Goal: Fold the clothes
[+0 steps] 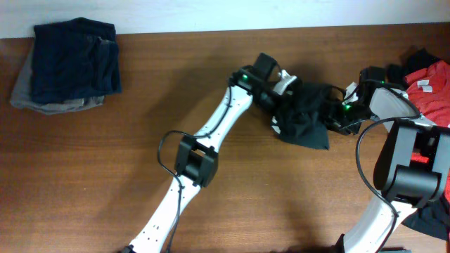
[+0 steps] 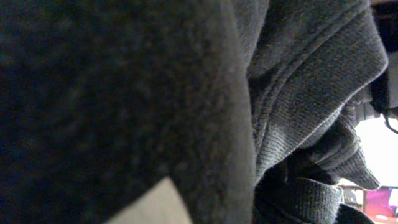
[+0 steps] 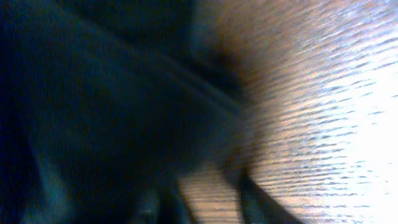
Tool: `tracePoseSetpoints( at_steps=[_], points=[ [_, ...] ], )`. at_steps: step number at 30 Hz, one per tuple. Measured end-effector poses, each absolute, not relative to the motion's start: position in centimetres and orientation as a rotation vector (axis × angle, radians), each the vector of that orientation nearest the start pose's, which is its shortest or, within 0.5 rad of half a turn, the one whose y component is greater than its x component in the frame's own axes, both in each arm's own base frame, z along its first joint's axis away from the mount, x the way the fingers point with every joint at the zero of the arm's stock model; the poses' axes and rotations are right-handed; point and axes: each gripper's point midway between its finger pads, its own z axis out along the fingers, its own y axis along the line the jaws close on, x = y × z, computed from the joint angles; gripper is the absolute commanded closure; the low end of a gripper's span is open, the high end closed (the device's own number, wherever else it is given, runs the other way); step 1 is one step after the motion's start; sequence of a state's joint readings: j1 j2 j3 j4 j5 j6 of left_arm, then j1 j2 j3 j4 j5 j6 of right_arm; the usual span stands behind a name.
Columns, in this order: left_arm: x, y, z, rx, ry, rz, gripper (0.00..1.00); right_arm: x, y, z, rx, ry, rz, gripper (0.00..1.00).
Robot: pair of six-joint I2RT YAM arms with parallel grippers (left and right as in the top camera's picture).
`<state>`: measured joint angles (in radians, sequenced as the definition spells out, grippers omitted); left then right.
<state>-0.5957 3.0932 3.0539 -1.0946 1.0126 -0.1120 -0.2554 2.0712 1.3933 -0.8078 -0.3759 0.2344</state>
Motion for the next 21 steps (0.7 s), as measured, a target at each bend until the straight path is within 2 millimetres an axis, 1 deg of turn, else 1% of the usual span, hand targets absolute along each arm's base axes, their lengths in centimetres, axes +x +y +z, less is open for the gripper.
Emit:
tracePoseSetpoints(
  at_steps=[3, 5, 8, 9, 10, 11, 12, 13, 15, 16, 19, 21],
  points=[
    [44.6, -43.0, 3.0, 0.878, 2.482, -1.572, 1.0, 40.3, -4.3, 1.2, 0.719, 2.888, 0.599, 0.23],
    [46.7, -41.1, 3.6, 0.831, 2.455, -1.55, 1.0, 40.2, -4.7, 1.2, 0.738, 2.883, 0.614, 0.23],
    [50.1, -37.6, 4.3, 0.749, 2.417, -1.503, 1.0, 39.7, -5.7, 1.2, 0.787, 2.877, 0.622, 0.21],
    [51.4, -36.0, 4.4, 0.711, 2.414, -1.486, 1.0, 39.6, -6.0, 1.2, 0.803, 2.873, 0.627, 0.2],
    [52.2, -34.8, 4.3, 0.686, 2.413, -1.471, 1.0, 39.5, -6.3, 1.2, 0.815, 2.87, 0.628, 0.19],
    [53.3, -33.1, 4.2, 0.646, 2.415, -1.446, 1.0, 39.4, -6.5, 1.3, 0.827, 2.868, 0.633, 0.19],
    [54.5, -31.2, 4.1, 0.604, 2.416, -1.419, 1.0, 39.4, -6.6, 1.3, 0.834, 2.864, 0.637, 0.19],
    [55.9, -28.8, 3.9, 0.558, 2.414, -1.379, 1.0, 39.3, -6.6, 1.3, 0.834, 2.864, 0.641, 0.19],
    [57.3, -26.2, 3.8, 0.512, 2.413, -1.335, 1.0, 39.3, -6.6, 1.3, 0.834, 2.865, 0.642, 0.18],
    [58.1, -24.5, 3.6, 0.482, 2.412, -1.307, 1.0, 39.3, -6.6, 1.3, 0.834, 2.864, 0.642, 0.18],
    [59.6, -20.9, 3.6, 0.415, 2.41, -1.248, 1.0, 39.3, -6.6, 1.3, 0.833, 2.864, 0.642, 0.18],
    [60.6, -18.1, 3.9, 0.378, 2.399, -1.2, 1.0, 39.3, -6.6, 1.3, 0.834, 2.864, 0.642, 0.18]
  ],
)
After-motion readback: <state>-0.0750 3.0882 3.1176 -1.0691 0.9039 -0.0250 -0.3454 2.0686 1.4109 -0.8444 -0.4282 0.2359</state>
